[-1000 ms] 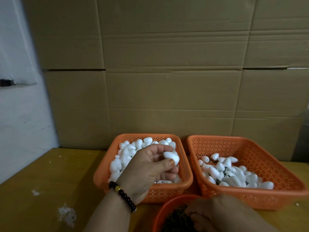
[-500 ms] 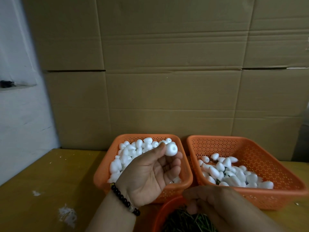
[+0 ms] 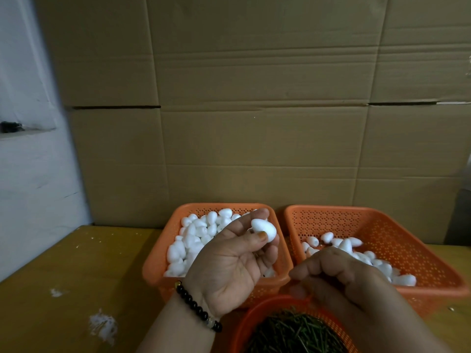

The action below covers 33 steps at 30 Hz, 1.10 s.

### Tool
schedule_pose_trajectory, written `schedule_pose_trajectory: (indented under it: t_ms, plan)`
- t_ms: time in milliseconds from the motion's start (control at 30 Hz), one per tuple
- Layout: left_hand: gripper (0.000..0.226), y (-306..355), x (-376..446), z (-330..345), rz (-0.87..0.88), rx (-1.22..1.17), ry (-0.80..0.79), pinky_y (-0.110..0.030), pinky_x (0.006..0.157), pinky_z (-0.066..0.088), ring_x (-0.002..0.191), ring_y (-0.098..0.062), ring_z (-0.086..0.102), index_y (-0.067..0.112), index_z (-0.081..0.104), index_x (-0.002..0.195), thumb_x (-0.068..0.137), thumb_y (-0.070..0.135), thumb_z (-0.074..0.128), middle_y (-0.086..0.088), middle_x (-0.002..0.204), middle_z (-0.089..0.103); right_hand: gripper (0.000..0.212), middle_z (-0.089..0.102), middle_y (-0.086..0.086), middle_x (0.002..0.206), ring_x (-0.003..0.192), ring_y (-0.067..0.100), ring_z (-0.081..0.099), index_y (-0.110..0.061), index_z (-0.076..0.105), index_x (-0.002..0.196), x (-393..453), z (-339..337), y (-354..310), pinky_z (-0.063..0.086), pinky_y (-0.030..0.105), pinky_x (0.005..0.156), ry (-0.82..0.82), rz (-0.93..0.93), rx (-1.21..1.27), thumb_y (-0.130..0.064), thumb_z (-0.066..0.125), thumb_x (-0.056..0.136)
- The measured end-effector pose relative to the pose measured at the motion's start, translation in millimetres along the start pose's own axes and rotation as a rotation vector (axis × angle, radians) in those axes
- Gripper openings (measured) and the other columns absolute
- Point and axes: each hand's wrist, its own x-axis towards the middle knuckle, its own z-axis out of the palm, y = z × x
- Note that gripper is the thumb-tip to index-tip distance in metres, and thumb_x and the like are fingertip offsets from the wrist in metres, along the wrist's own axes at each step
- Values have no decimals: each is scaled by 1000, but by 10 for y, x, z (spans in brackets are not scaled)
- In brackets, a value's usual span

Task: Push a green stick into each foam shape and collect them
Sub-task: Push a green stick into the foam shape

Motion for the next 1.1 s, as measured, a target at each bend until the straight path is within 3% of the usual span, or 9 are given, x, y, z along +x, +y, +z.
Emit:
schedule_pose_trajectory:
  t_ms: [100, 200, 267, 367, 500, 667, 833, 933, 1100]
  plan:
    - [33, -25, -9, 12, 32, 53, -31, -26, 63, 55, 78, -19, 64, 10, 76, 97, 74, -4, 57, -11, 93, 66, 31, 72, -13, 81, 70, 5, 71, -32, 70, 85, -9, -6, -41, 55, 16, 61, 26, 146, 168, -1, 65, 84]
    - [36, -33, -29, 32, 42, 88, -62, -26, 63, 53, 77, -19, 63, 9, 73, 106, 77, -5, 58, -13, 105, 68, 34, 71, -19, 77, 65, 1, 68, -41, 68, 84, -8, -9, -47, 51, 11, 54, 28, 177, 148, -6, 68, 83]
    - [40, -41, -40, 47, 24, 76, -76, -28, 60, 52, 75, -21, 62, 10, 69, 112, 77, -8, 61, -16, 109, 67, 40, 68, -26, 76, 72, -7, 63, -49, 69, 78, -7, -17, -46, 45, 4, 60, 66, 109, 39, -9, 73, 79]
    - [41, -60, -47, 76, -19, 35, -68, -27, 52, 50, 67, -20, 60, 8, 71, 106, 69, -4, 59, -17, 103, 69, 40, 66, -27, 73, 80, -8, 61, -52, 69, 83, -4, -38, -56, 41, 1, 67, 91, 26, -44, -13, 77, 74]
    - [36, -80, -48, 112, -60, -9, -23, -24, 48, 47, 63, -18, 58, 6, 70, 102, 67, -3, 64, -14, 92, 66, 19, 68, -18, 68, 69, 2, 64, -44, 71, 79, 6, -32, -51, 46, 7, 59, 147, -7, 66, -32, 69, 65]
    - [32, -107, -39, 117, -76, -58, 44, -23, 45, 47, 57, -16, 58, 9, 66, 102, 72, -2, 68, -10, 80, 65, 15, 69, -1, 62, 46, -1, 57, -33, 73, 67, 18, -20, -67, 43, 9, 46, 228, 12, 247, -18, 76, 63]
    - [37, -128, -45, 113, -132, -76, 41, -28, 56, 54, 69, -19, 65, 9, 63, 115, 77, 7, 65, -13, 106, 72, 15, 70, -2, 63, 46, 2, 56, -38, 73, 72, 30, -10, -35, 45, 14, 45, 330, 34, 290, -26, 72, 62]
    - [33, -159, -36, 137, -160, -145, 39, -28, 61, 55, 76, -21, 63, 7, 61, 111, 78, 5, 63, -15, 110, 70, 25, 72, -1, 67, 47, 7, 60, -43, 73, 83, 16, -4, -23, 51, 18, 48, 385, 16, 257, -27, 70, 64]
    - [39, -194, -54, 175, -224, -309, -7, -31, 66, 58, 79, -27, 65, 1, 59, 117, 78, 0, 59, -19, 114, 67, 19, 68, -16, 59, 51, -1, 64, -40, 73, 79, 7, 22, 10, 49, 10, 52, 498, -104, -13, -25, 70, 68]
